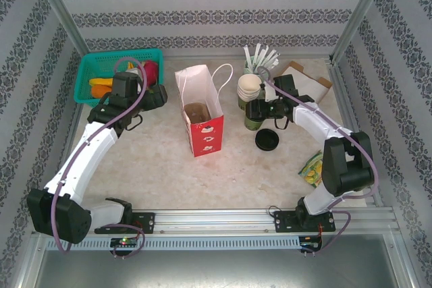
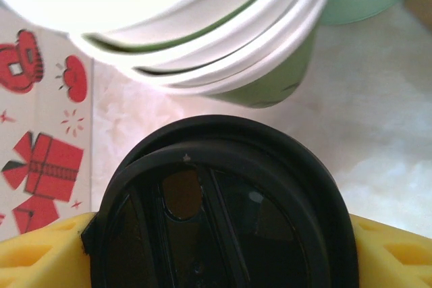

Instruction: Pack the takeout coffee

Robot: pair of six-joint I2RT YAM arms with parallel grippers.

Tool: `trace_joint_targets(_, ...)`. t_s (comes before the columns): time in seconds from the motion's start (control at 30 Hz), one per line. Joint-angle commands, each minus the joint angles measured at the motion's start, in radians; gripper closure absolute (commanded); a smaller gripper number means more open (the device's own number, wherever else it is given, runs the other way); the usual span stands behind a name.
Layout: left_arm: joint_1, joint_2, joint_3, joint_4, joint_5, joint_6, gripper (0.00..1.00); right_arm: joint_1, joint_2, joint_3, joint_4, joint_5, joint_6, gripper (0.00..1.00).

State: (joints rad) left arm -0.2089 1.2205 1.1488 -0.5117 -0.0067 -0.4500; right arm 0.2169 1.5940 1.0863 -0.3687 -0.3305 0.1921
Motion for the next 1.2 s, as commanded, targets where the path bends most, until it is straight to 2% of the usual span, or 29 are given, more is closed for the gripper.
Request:
trace_joint_targets(0.0,0.008,-0.035,-0.017,0.023,0.007,0.012,0.0,0.035,-0.036,-0.048,-0.103,-0.021,0.038,0.22)
trace_joint_targets(0.1,0.008,-0.042,-0.025,0.03,0.015,0.013,0.0,0.068,-0.082,-0.085,-0.119,0.028,0.061,0.22)
trace_joint_targets(0.43,0.008,-0.03,-0.009,0.032,0.063,0.004,0.0,0.145,-0.211,-0.193,-0.171,0.071,0.131,0.2)
trace_joint_targets(0.8,0.008,-0.02,-0.013,0.06,0.086,-0.019,0.0,0.178,-0.313,-0.281,-0.181,0.099,0.156,0.17)
trace_joint_targets(1.0,0.008,-0.016,-0.014,0.056,0.088,-0.021,0.0,0.185,-0.322,-0.258,-0.197,0.121,0.161,0.12)
trace_joint_targets(1.07,0.008,-0.013,-0.014,0.058,0.089,-0.021,0.0,0.186,-0.325,-0.25,-0.2,0.125,0.171,0.09)
trace_joint_targets(1.1,0.008,-0.013,-0.014,0.058,0.092,-0.02,0.0,0.185,-0.325,-0.241,-0.203,0.126,0.182,0.03)
trace_joint_targets(1.17,0.008,-0.012,-0.012,0.058,0.096,-0.015,0.0,0.186,-0.327,-0.217,-0.22,0.132,0.213,0.02)
